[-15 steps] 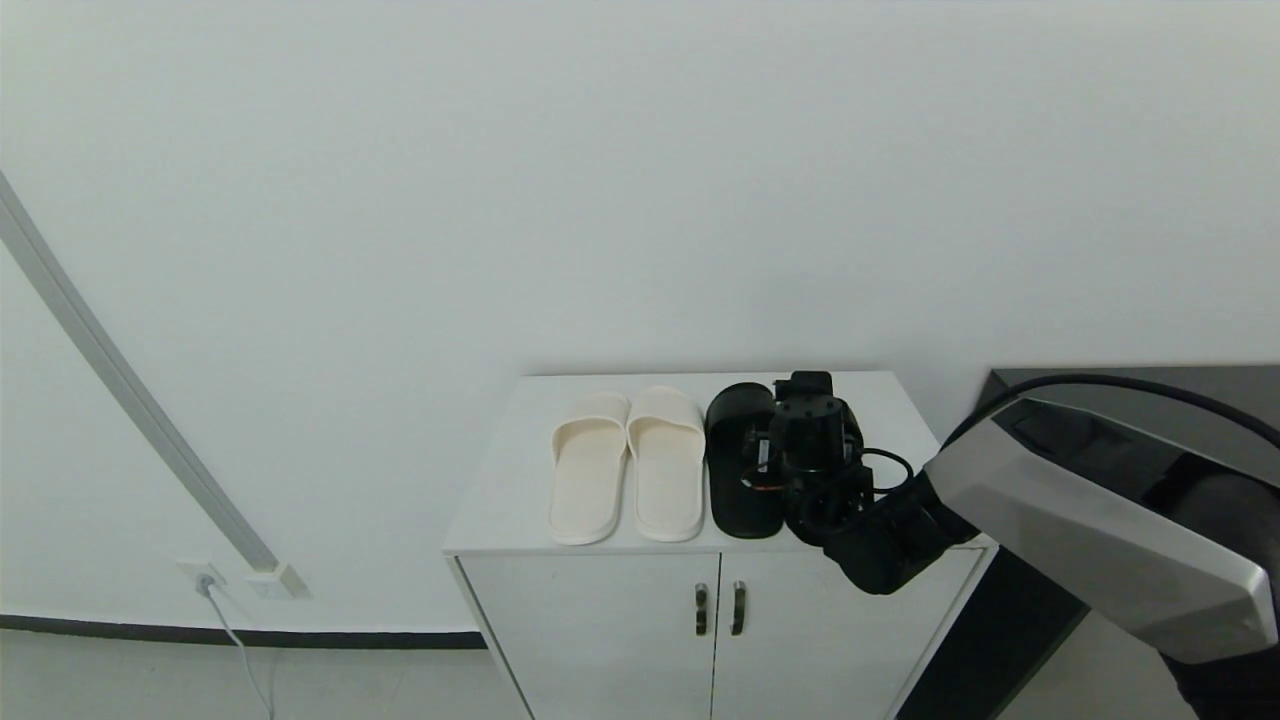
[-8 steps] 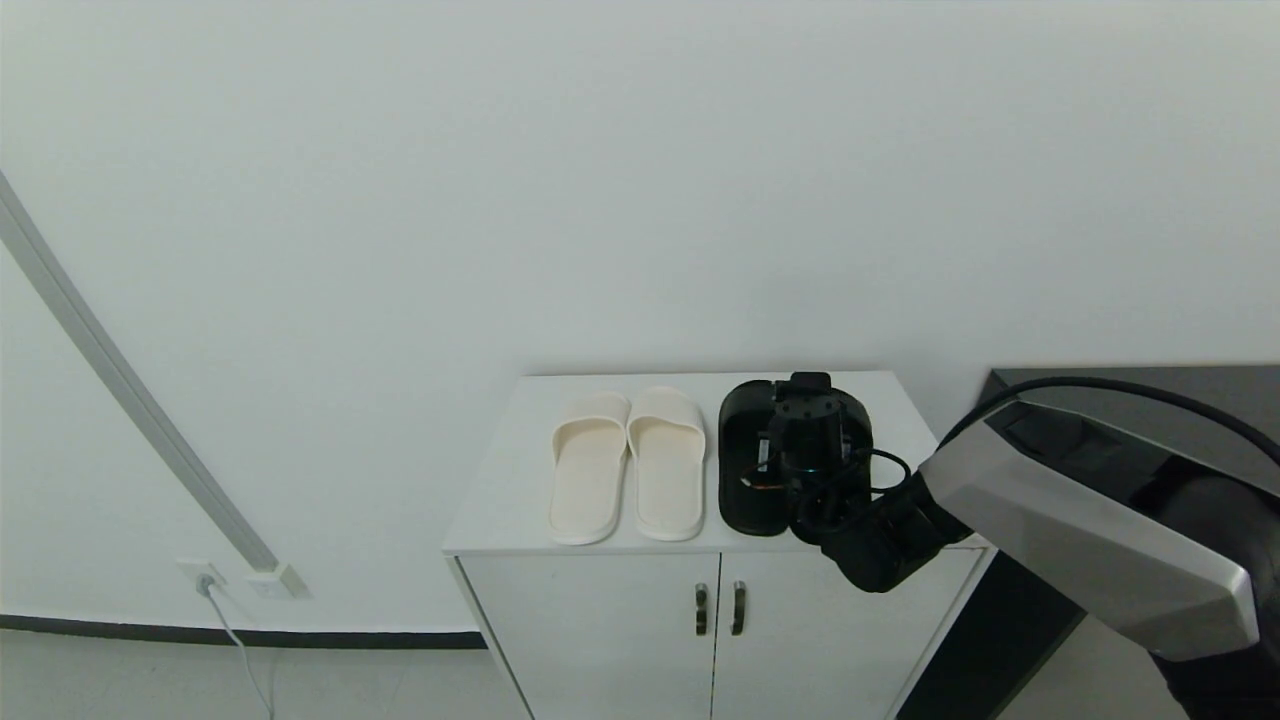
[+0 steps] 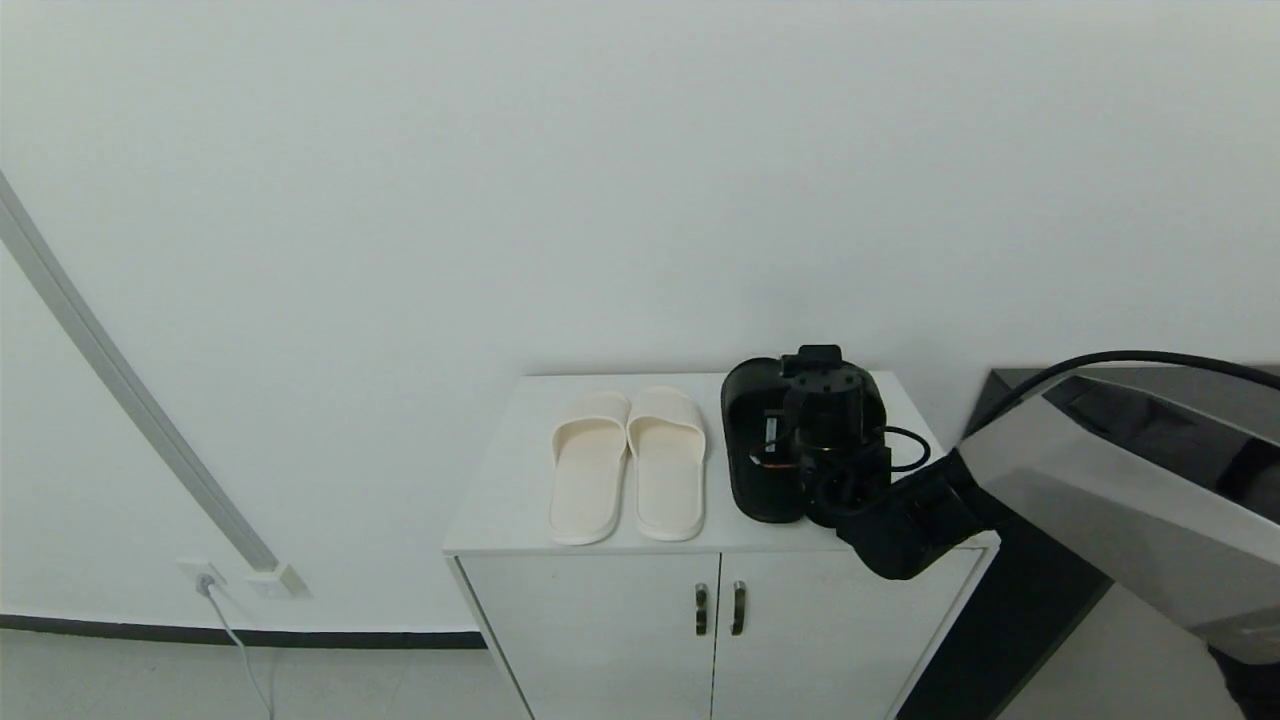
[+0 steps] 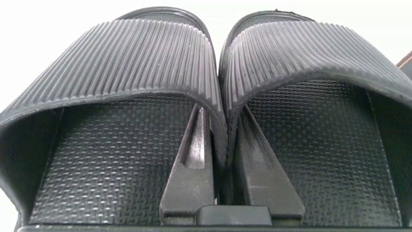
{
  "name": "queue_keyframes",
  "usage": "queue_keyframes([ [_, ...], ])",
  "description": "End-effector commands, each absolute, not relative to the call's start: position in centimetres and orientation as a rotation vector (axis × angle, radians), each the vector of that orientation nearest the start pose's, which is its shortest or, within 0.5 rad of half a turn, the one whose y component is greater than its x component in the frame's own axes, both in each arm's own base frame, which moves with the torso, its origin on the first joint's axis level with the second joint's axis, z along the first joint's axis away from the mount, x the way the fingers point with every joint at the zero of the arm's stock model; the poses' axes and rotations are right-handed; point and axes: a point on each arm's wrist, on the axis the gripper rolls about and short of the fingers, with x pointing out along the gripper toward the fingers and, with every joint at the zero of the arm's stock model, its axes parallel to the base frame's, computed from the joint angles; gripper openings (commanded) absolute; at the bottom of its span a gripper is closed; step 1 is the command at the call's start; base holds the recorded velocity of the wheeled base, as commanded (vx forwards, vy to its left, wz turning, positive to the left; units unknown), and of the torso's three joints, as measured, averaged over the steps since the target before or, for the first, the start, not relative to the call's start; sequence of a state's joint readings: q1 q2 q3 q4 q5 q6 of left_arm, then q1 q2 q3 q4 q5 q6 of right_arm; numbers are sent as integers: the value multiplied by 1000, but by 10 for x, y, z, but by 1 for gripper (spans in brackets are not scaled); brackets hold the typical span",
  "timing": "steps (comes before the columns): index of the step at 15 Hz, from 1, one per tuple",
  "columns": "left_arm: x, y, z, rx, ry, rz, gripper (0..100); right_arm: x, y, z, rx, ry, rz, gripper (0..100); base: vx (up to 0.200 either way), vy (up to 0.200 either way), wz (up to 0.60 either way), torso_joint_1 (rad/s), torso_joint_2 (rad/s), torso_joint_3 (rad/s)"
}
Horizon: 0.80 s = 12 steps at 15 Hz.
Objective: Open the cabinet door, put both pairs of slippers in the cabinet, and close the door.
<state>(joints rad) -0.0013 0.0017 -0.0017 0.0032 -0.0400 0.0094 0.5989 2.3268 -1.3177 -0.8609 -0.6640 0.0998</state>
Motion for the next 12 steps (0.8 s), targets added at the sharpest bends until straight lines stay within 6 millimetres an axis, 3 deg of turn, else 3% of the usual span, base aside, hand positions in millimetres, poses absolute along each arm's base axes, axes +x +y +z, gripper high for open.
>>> queue_keyframes([
  [1,-23,-1,76,9,4,-40,0,362,241,126,8,101,7,0,0,0,0,0,0,0],
  [3,-23,-1,76,9,4,-40,0,330,237,133,-9,140,165,0,0,0,0,0,0,0],
  [4,-23,-1,76,11,3,-40,0,299,230,139,-15,164,331,0,0,0,0,0,0,0],
  [6,-23,-1,76,11,3,-41,0,262,210,154,-25,168,527,0,0,0,0,0,0,0],
  [9,-23,-1,76,11,4,-41,0,227,188,168,-38,170,752,0,0,0,0,0,0,0],
  [12,-23,-1,76,9,4,-40,0,208,176,168,-42,228,881,0,0,0,0,0,0,0],
])
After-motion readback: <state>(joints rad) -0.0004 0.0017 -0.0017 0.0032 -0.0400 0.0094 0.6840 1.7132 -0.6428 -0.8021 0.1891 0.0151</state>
